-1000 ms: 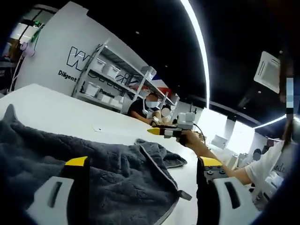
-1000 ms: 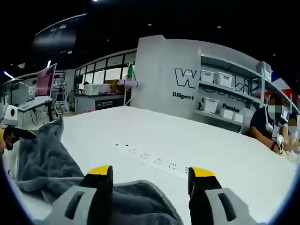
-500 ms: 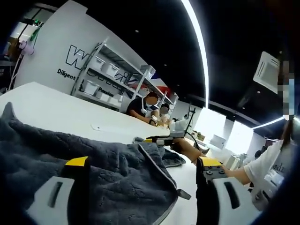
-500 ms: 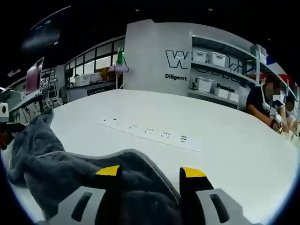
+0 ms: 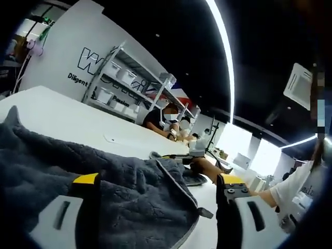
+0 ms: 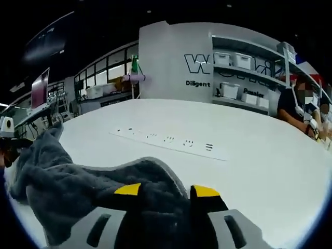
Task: Fold the towel on the table until its edges align and the towel forms a compact rectangular stack.
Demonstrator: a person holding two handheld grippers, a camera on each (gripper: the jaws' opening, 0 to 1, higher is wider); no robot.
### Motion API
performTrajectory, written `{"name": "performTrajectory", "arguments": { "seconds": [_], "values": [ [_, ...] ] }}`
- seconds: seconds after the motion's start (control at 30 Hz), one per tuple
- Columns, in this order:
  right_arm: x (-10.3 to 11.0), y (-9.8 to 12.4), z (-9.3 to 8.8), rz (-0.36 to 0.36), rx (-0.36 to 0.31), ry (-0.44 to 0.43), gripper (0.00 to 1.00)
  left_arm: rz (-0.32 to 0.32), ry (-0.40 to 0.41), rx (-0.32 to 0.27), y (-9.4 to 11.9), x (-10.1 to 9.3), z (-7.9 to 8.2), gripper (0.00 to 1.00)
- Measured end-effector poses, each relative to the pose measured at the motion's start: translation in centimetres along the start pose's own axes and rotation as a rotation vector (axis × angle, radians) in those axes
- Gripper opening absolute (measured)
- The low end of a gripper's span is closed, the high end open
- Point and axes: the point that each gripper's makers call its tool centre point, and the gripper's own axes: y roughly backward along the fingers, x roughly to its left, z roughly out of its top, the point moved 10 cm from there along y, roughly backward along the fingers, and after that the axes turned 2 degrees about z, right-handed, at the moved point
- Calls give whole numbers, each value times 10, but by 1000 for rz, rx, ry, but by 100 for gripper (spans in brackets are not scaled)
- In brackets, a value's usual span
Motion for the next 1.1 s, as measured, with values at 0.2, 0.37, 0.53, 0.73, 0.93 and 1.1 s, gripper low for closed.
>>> {"name": "performTrajectory", "arguments": {
  "seconds": [0.2,0.37,0.53,0.73,0.93,1.1],
  "values": [
    [6,-1,0,10,7,61,14,5,16,-3,1,2,0,96],
    [6,0,4,1,2,98,12,4,20,0,0,3,-1,96],
    [6,11,15,-9,-55,98,11,0,27,-5,0,3,0,96],
    [1,41,42,-7,-218,4,11,2,31,-10,1,3,0,96],
    [5,68,62,39,-327,-50,11,0,30,-5,0,4,0,96],
    [12,92,81,55,-395,-41,10,6,36,-6,0,5,0,96]
  ]
}}
